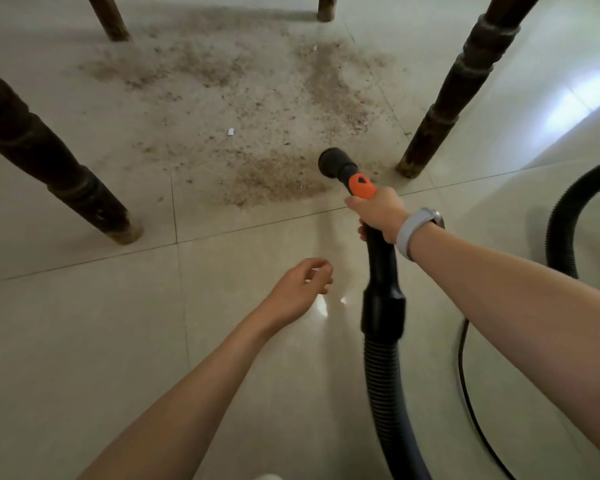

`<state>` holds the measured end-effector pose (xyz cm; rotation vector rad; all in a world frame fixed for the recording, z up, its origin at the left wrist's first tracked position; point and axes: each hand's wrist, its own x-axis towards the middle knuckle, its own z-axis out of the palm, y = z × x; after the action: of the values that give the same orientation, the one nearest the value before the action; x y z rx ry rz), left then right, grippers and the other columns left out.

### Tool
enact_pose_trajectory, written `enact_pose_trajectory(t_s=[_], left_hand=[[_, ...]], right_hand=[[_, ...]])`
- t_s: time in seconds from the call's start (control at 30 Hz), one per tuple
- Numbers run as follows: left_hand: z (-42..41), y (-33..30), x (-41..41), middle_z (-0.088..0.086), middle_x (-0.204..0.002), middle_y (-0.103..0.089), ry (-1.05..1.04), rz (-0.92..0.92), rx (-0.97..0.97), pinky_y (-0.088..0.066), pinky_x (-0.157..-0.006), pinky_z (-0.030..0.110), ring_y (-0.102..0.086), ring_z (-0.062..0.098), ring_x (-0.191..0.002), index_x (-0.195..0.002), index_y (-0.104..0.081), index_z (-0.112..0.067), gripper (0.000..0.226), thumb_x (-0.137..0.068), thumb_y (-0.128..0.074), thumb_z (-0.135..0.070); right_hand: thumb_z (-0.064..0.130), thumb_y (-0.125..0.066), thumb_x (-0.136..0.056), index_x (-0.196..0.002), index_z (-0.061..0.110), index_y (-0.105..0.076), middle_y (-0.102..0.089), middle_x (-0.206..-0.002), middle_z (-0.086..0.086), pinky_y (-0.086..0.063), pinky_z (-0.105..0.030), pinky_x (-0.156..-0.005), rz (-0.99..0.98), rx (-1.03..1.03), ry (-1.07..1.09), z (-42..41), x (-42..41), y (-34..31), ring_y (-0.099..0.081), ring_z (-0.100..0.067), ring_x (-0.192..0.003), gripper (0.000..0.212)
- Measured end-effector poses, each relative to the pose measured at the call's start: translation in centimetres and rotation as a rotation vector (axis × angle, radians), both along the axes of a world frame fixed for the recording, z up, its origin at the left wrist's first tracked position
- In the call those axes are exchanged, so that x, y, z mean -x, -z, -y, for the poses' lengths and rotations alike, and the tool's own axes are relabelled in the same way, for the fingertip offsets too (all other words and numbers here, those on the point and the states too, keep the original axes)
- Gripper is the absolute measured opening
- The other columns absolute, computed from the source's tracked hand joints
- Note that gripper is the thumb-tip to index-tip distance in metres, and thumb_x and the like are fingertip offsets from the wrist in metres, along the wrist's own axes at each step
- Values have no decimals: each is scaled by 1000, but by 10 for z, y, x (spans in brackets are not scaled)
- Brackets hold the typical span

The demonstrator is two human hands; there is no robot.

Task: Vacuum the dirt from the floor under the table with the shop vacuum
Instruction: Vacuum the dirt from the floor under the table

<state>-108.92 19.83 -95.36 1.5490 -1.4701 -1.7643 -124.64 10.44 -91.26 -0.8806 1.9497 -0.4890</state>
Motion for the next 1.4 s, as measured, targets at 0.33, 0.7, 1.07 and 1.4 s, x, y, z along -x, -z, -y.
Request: enact_pose_trajectory(t_s=[0.33, 0.7, 1.07, 1.4], left_hand=[[66, -54, -61, 8, -84, -70, -92, -10, 135, -53, -68, 34, -64, 16, -67, -89, -67, -18, 25, -93, -54, -40], [88, -101, -218, 0, -79, -68, -25, 229, 156, -51, -54, 21, -63, 8, -60, -99, -66, -21, 24, -87, -59, -41], [42, -49, -224, -14, -75, -49, 80, 787, 319, -39, -59, 25, -52, 9, -69, -107, -46, -33, 36, -86, -48, -62], [-38, -5, -239, -4, -62, -52, -122, 1074, 135, -32, -49, 26, -50, 13, -54, -85, -45, -22, 43, -87, -38, -65]], right_hand=[[24, -59, -92, -83, 11, -44, -46, -67, -6, -48, -31, -52, 482, 159, 400, 67, -81, -40, -48, -19, -51, 21], [25, -60, -92, -96, 9, -50, -49, -77, -11, -54, -35, -66, 1077, 126, 595, 80, -196, -69, -51, -20, -59, 19], [22, -59, -92, -123, 14, -42, -52, -89, -13, -53, -42, -65, 1031, -129, 410, 24, -246, 9, -57, -26, -70, 36], [25, -53, -96, -117, 15, -37, -52, -96, -12, -51, -43, -75, 1037, -348, 132, -32, -280, 65, -61, -25, -78, 29]])
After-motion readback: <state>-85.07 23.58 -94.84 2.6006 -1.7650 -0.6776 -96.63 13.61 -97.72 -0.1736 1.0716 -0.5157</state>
